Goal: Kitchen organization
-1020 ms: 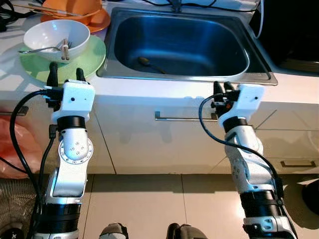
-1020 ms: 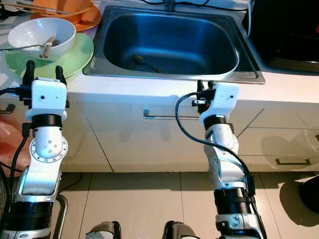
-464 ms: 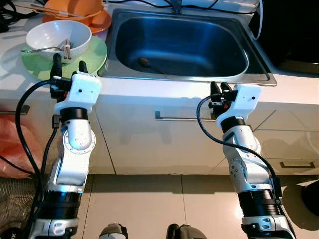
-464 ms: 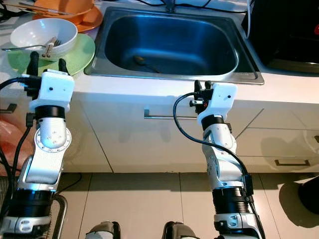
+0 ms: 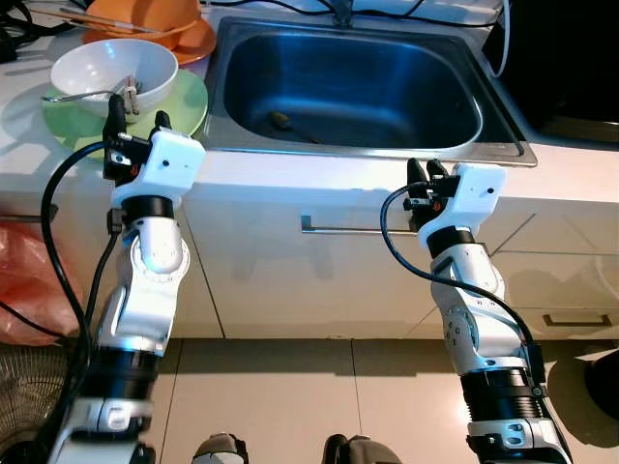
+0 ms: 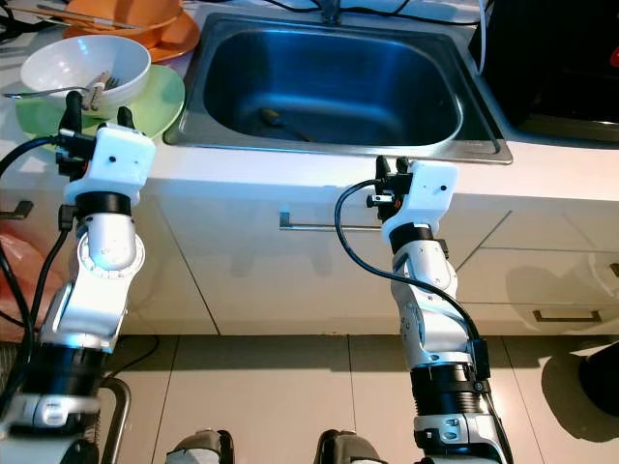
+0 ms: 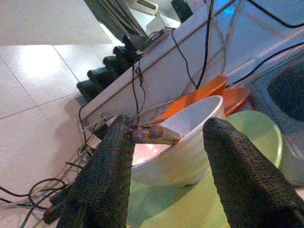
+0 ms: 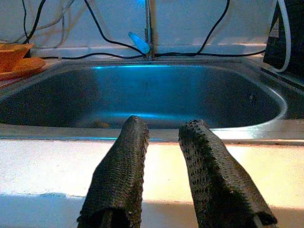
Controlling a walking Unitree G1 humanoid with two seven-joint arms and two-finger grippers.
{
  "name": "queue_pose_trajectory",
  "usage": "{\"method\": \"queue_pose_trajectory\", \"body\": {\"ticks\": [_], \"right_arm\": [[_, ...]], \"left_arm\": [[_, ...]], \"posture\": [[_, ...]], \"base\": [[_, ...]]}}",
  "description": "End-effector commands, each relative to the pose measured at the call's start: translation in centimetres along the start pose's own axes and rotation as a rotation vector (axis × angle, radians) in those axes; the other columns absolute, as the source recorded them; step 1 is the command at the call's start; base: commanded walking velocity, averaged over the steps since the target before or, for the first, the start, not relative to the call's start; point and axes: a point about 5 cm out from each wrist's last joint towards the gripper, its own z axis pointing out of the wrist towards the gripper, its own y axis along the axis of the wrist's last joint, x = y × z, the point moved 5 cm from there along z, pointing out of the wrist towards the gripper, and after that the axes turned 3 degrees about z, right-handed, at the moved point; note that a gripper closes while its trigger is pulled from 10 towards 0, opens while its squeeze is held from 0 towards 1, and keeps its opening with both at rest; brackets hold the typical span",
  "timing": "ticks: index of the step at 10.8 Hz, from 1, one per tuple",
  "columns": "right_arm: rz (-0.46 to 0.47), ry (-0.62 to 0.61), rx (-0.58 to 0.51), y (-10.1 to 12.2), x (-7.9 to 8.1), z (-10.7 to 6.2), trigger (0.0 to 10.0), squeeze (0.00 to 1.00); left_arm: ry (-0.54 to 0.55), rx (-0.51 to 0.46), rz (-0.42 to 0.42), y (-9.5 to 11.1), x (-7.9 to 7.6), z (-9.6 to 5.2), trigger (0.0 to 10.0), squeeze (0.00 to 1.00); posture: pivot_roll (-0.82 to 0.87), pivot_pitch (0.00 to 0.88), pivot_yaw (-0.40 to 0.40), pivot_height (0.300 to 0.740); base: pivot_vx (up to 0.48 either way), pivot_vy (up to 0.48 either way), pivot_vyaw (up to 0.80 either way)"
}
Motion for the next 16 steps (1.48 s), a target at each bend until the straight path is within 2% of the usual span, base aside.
{"method": "queue_pose_trajectory", "body": {"ticks": [1,5,8,13,14,15,16], "right_arm": [[0.0,-0.008,-0.006,0.0,-0.3,-0.1,10.0,0.0],[-0.001,-0.008,-0.005,-0.1,-0.4,0.3,10.0,0.0],[0.004,0.001,-0.01,-0.1,0.0,0.9,10.0,0.0],[0.01,0.01,-0.014,-0.5,0.1,1.3,10.0,0.0],[0.013,0.011,-0.011,-0.7,0.2,1.3,10.0,0.0],[0.015,0.014,-0.009,-0.8,0.3,1.3,10.0,0.0],[0.015,0.016,-0.009,-0.8,0.3,1.3,10.0,0.0]], "left_arm": [[0.02,-0.009,0.009,0.3,0.2,0.4,10.0,0.0],[0.016,0.005,0.006,0.0,-0.3,0.7,10.0,0.0],[0.015,0.003,-0.007,0.1,-0.8,0.6,10.0,0.0],[0.018,0.001,-0.011,-0.2,-0.7,0.5,9.8,0.0],[0.014,0.003,-0.011,-0.3,-0.8,0.4,2.2,0.0],[0.007,0.006,-0.01,-0.5,-0.9,0.3,0.0,0.0],[0.003,0.009,-0.01,-0.5,-1.0,0.2,0.0,0.0]], "posture": [[0.1,0.131,-0.075,0.74],[0.1,0.103,-0.081,0.74],[0.1,0.049,-0.083,0.74],[0.11,0.023,-0.082,0.74],[0.11,0.023,-0.081,0.74],[0.11,0.025,-0.082,0.74],[0.11,0.029,-0.085,0.74]], "base": [[0.0,0.0,0.0],[0.0,0.0,0.0],[0.0,0.0,0.0],[0.0,0.0,0.0],[0.0,0.0,0.0],[0.0,0.0,0.0],[0.0,0.0,0.0]]}}
